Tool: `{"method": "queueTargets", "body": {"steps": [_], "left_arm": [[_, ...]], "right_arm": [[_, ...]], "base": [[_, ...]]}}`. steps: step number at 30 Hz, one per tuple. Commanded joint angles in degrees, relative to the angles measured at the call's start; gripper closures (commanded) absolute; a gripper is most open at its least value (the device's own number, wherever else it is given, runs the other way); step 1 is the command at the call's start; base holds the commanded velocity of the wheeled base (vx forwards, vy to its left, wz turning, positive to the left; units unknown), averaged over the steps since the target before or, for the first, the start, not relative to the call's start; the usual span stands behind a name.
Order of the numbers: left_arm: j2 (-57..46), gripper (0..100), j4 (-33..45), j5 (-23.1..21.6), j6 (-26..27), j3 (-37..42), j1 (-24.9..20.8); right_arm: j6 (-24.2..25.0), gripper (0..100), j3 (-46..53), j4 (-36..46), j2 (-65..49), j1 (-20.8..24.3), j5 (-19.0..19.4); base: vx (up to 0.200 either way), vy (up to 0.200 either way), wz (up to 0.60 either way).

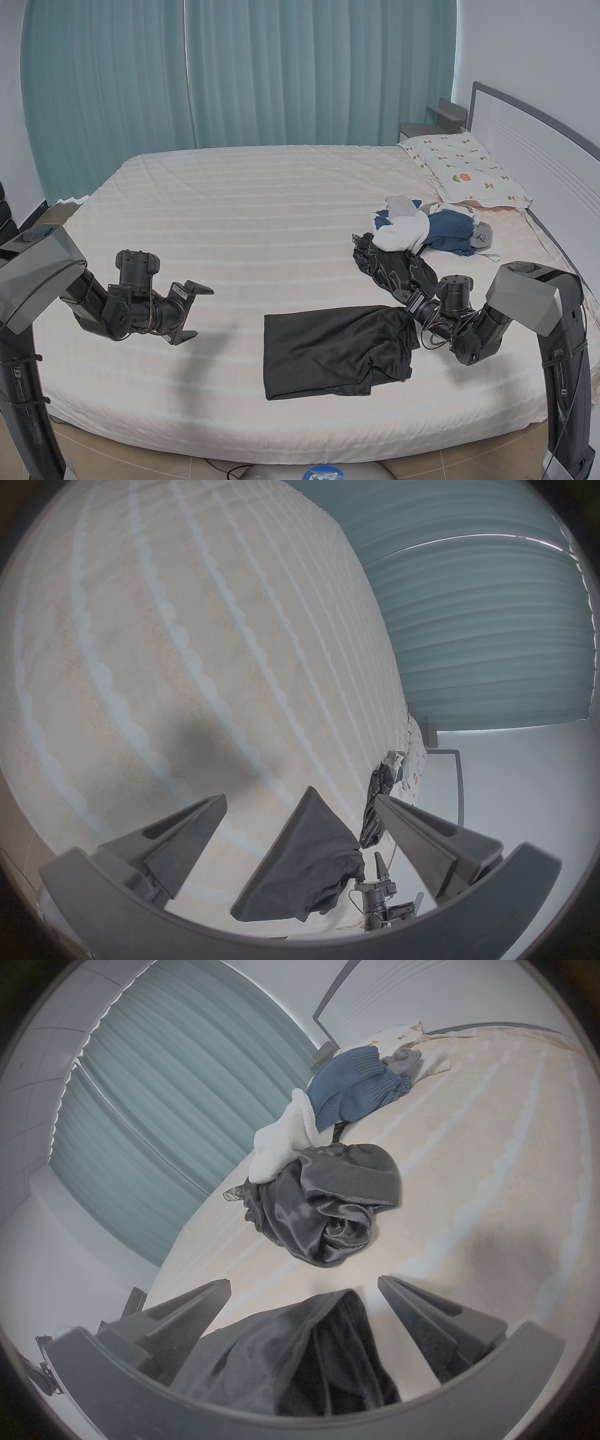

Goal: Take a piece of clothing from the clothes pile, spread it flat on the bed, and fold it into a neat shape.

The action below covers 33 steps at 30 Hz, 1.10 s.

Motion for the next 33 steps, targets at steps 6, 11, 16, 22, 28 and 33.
{"method": "queueTargets", "body": {"steps": [6, 11, 16, 22, 28, 33], "left_arm": [[0.1, 0, 0.0, 0.0, 0.0, -0.1, 0.0], [0.1, 0, 0.0, 0.0, 0.0, -0.1, 0.0], [0.1, 0, 0.0, 0.0, 0.0, 0.0, -0.1], [0.1, 0, 0.0, 0.0, 0.0, 0.0, -0.1], [0.1, 0, -0.1, 0.1, 0.1, 0.0, -0.1], [0.1, 0, 0.0, 0.0, 0.1, 0.0, -0.1]], "right_arm": [[-2.8, 0, 5.9, 0.7, -7.8, -1.6, 0.5], [-2.6, 0, 8.8, 0.2, -11.7, -0.6, 1.2], [-2.4, 0, 8.9, 0.2, -11.1, 3.2, 1.3], [-2.3, 0, 7.6, 0.1, -6.2, 6.7, 2.4], [-0.4, 0, 6.4, 0.2, -3.6, 7.5, 2.5], [-0.1, 0, 5.2, 0.1, -2.0, 6.9, 2.1]], "base": [[0.0, 0.0, 0.0], [0.0, 0.0, 0.0], [0.0, 0.0, 0.0], [0.0, 0.0, 0.0], [0.0, 0.0, 0.0], [0.0, 0.0, 0.0]]}}
